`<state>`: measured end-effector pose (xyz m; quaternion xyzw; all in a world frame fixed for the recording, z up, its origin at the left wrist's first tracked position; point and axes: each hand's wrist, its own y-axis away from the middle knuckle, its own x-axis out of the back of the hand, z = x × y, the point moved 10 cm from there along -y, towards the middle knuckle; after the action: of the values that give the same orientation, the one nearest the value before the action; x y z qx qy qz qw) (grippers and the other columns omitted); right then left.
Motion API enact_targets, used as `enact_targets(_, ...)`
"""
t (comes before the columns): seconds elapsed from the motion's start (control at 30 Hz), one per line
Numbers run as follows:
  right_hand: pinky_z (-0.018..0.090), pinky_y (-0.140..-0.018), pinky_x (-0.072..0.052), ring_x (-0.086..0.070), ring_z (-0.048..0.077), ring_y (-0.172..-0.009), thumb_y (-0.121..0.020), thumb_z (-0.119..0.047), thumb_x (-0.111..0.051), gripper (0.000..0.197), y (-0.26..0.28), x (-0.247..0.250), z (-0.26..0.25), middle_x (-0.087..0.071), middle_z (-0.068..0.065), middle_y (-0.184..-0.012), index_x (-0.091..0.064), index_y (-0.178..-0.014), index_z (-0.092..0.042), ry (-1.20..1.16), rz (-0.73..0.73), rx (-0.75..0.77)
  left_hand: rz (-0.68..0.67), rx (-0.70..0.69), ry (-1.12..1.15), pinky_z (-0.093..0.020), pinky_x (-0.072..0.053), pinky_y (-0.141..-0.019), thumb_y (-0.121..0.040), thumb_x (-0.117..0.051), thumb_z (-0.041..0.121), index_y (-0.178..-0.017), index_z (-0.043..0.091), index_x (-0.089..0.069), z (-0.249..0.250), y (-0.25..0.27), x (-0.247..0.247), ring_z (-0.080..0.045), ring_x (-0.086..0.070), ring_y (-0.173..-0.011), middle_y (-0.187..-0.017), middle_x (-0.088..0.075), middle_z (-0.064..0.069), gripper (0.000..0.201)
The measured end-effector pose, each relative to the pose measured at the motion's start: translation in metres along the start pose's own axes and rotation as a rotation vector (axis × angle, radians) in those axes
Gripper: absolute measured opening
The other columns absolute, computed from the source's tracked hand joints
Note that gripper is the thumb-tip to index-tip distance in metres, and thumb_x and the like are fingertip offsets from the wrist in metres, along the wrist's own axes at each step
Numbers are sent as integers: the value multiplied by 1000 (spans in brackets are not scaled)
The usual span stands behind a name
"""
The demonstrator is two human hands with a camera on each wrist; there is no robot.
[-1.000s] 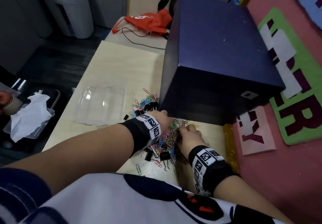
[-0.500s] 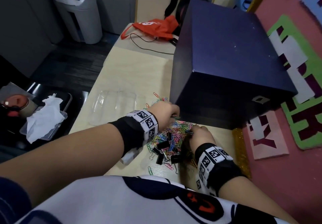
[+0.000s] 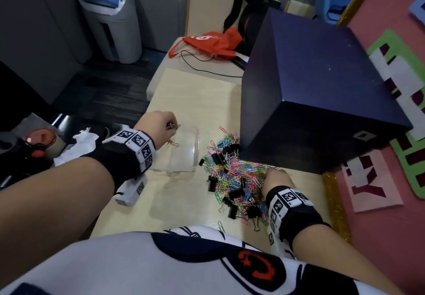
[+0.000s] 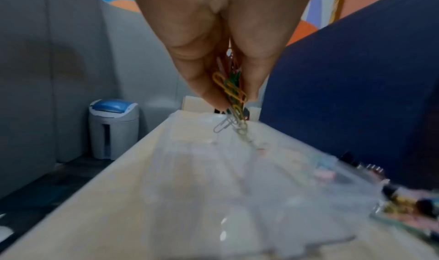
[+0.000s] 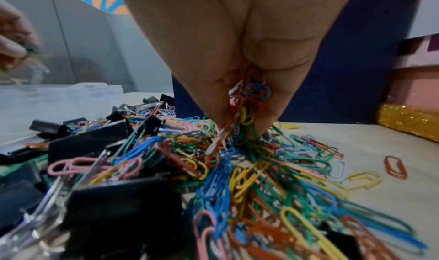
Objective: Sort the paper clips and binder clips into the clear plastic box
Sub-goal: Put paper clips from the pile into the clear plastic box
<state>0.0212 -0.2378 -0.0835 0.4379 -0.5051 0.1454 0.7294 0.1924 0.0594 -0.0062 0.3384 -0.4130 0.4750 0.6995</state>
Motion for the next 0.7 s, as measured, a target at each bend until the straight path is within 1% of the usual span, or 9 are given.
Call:
enact_targets(0.13, 40, -95, -47, -53, 34, -119, -87, -3, -49, 43, -2, -6, -3, -51, 15, -130, -48, -130, -9, -13, 3, -28, -122, 10, -61, -25, -44, -74, -84, -66, 21, -98, 19, -65, -18, 2, -23, -21, -61, -91, -97, -68, -1, 14)
enact_targets(0.27, 40, -96, -47, -53, 35, -118, -88, -3, -44, 44, -4, -8, -1, -50, 15, -129, -47, -131, -10, -44, 35, -39, -210, 10, -54, -31, -51, -85, -85, -66, 24, -110, 24, -62, -25, 0, -35, -18, -63, -98, -110, -65, 3, 26)
enact_targets(0.33, 41, -95, -47, -52, 36, -118, -89, -3, -42, 44, -4, -11, 3, -50, 15, -128, -47, -132, -11, -62, 46, -52, -211, -22, -116, -33, -50, -87, -87, -60, 19, -114, 26, -60, -28, -2, -32, -19, -61, -102, -117, -61, 2, 28)
enact_targets(0.4, 41, -93, -47, -52, 36, -116, -89, -2, -40, 45, -5, -12, 6, -50, 15, -127, -47, -132, -13, -80, 59, -58, -224, -59, -196, -34, -49, -87, -88, -55, 16, -116, 26, -59, -28, -3, -29, -21, -58, -103, -119, -57, -2, 29)
enact_targets(0.5, 40, -91, -47, -53, 35, -116, -88, -2, -43, 46, -6, -12, 9, -49, 15, -128, -47, -132, -14, -87, 64, -77, -275, -110, -329, -33, -49, -80, -92, -47, 19, -120, 28, -56, -22, 0, -30, -22, -58, -98, -113, -60, -1, 31)
enact_targets(0.57, 40, -91, -47, -52, 35, -117, -88, -2, -44, 46, -8, -12, 10, -48, 14, -130, -46, -133, -14, -92, 60, -83, -300, -108, -369, -32, -47, -70, -94, -42, 20, -125, 30, -48, -18, 1, -32, -21, -58, -84, -97, -61, 2, 33)
enact_targets(0.6, 40, -91, -47, -52, 35, -117, -88, -2, -44, 47, -8, -12, 11, -48, 14, -130, -46, -134, -15, -95, 58, -84, -299, -106, -376, -31, -46, -68, -95, -41, 22, -126, 29, -46, -16, 1, -32, -21, -56, -80, -92, -61, 3, 33)
enact_targets(0.63, 40, -92, -47, -52, 35, -117, -88, -3, -44, 47, -9, -12, 11, -48, 14, -130, -45, -134, -15, -95, 56, -84, -296, -110, -381, -32, -47, -69, -95, -42, 26, -125, 28, -46, -14, 0, -32, -21, -57, -81, -92, -62, 3, 31)
enact_targets(0.7, 40, -93, -46, -52, 35, -118, -89, -4, -45, 48, -10, -12, 12, -47, 13, -131, -44, -135, -15, -92, 49, -80, -307, -133, -366, -35, -50, -77, -94, -47, 38, -123, 28, -50, -6, -2, -37, -20, -59, -92, -104, -64, 3, 31)
